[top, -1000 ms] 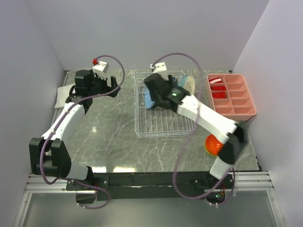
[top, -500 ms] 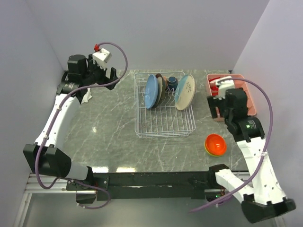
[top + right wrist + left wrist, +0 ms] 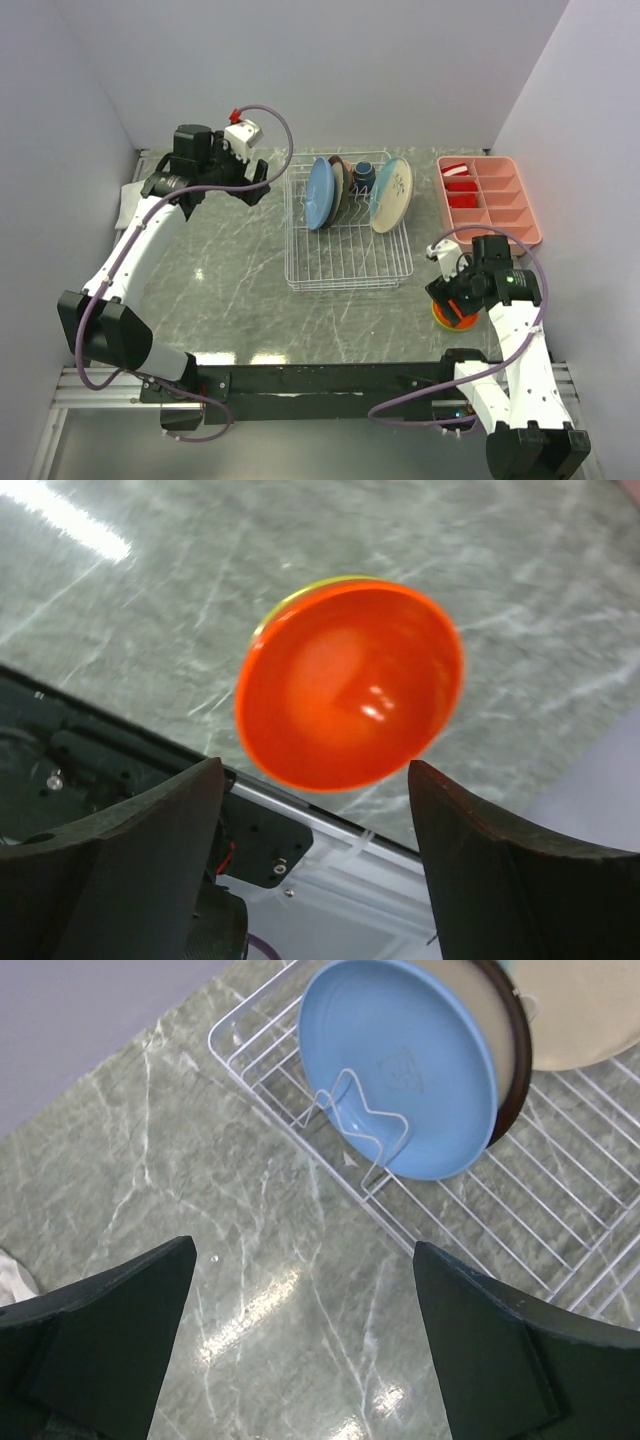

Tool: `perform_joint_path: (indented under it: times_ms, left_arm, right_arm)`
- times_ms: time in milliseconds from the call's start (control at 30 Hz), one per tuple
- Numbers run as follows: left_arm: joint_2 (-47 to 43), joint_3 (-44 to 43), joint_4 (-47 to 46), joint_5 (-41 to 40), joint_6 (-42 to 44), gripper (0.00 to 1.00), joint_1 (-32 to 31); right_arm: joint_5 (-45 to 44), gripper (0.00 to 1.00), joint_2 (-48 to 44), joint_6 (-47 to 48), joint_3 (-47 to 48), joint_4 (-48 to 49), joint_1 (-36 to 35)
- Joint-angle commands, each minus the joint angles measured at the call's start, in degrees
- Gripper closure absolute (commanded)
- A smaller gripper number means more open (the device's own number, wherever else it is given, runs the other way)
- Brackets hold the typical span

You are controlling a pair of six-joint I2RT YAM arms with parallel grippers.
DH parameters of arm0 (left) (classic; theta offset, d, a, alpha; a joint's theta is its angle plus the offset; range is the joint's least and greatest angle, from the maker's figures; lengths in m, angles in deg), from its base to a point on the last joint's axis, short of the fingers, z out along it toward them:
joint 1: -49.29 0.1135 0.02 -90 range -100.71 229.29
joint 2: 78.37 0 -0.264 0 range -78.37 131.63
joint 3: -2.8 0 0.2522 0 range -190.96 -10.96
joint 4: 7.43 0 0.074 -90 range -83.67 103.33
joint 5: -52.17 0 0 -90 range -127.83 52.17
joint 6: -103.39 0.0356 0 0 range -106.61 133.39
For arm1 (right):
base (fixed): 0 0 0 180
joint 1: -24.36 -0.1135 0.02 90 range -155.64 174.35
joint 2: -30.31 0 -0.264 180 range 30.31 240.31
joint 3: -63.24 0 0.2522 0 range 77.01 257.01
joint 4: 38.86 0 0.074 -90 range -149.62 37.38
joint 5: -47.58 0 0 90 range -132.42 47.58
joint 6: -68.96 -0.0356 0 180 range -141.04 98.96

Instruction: Load the mixed dishes into the dish rack

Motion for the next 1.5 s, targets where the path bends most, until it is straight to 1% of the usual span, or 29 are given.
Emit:
perform_joint_path:
  times_ms: [0,67,200,300,467,733,867,900,933,1033,1100,1133,1200,1267,1333,1367,1467]
  left_arm:
    - [-0.5,1.0,0.8,-2.3,1.5,0.03,0.0]
    - [-0.8,1.6,1.1,-2.8,1.7,0.03,0.1]
    - [-1.1,2.3,1.3,-3.9,2.3,0.02,0.1]
    - [-1.0,2.4,1.3,-4.2,2.4,0.02,0.1]
    - [-1.0,2.8,1.3,-4.6,2.7,0.02,0.1]
    - [-0.5,2.9,1.3,-5.1,3.0,0.02,0.1]
    - [0.2,2.5,1.1,-4.8,2.9,0.02,0.1]
    - [0.3,2.5,1.1,-4.8,2.9,0.02,0.1]
    - [0.5,2.3,1.0,-4.6,2.8,0.02,0.0]
    - [1.0,2.3,1.0,-4.6,2.9,0.02,0.0]
    - [1.2,2.3,0.8,-4.2,2.9,0.02,0.1]
    - [1.6,2.3,0.9,-4.1,2.7,0.02,0.1]
    - [1.7,2.2,1.0,-3.3,2.6,0.02,0.0]
    - [1.7,2.3,1.2,-2.5,2.7,0.02,0.0]
    - [1.9,2.8,0.9,-1.1,2.3,0.02,0.0]
    - [2.2,3.1,0.4,-1.0,1.7,0.02,0.0]
    - [3.2,3.8,-1.1,0.0,-1.2,0.03,-0.1]
  right_arm:
    - [4.5,0.22,0.0,5.4,-2.4,-0.5,0.2]
    - [5.6,0.26,1.0,6.7,-3.3,-1.2,0.2]
    - [5.4,0.29,1.2,8.0,-5.6,1.0,0.2]
    - [5.6,0.34,2.7,9.1,-6.1,2.0,0.2]
    - [6.3,0.49,5.1,9.8,-5.4,2.7,0.2]
    - [8.1,0.49,6.8,11.9,-5.6,1.8,0.2]
    - [8.3,0.50,7.7,11.7,-6.1,3.1,0.0]
    - [8.1,0.52,7.9,11.4,-6.2,3.4,-0.1]
    - [8.3,0.65,8.1,11.3,-6.1,3.5,-0.2]
    - [8.6,0.81,9.1,11.0,-5.4,2.9,-0.5]
    - [8.5,0.86,9.1,11.0,-5.2,2.8,-0.5]
    - [8.3,0.92,9.0,11.0,-4.8,2.4,-0.5]
    - [7.9,0.99,7.7,10.5,-2.5,0.7,-0.5]
    - [8.0,1.00,5.9,10.3,0.2,-2.6,-0.6]
    - [8.0,1.00,5.1,10.0,5.5,-5.2,-1.1]
    - [8.1,1.00,5.0,9.6,7.6,-8.0,-1.2]
    - [8.4,1.00,6.4,8.1,18.2,-13.1,-1.3]
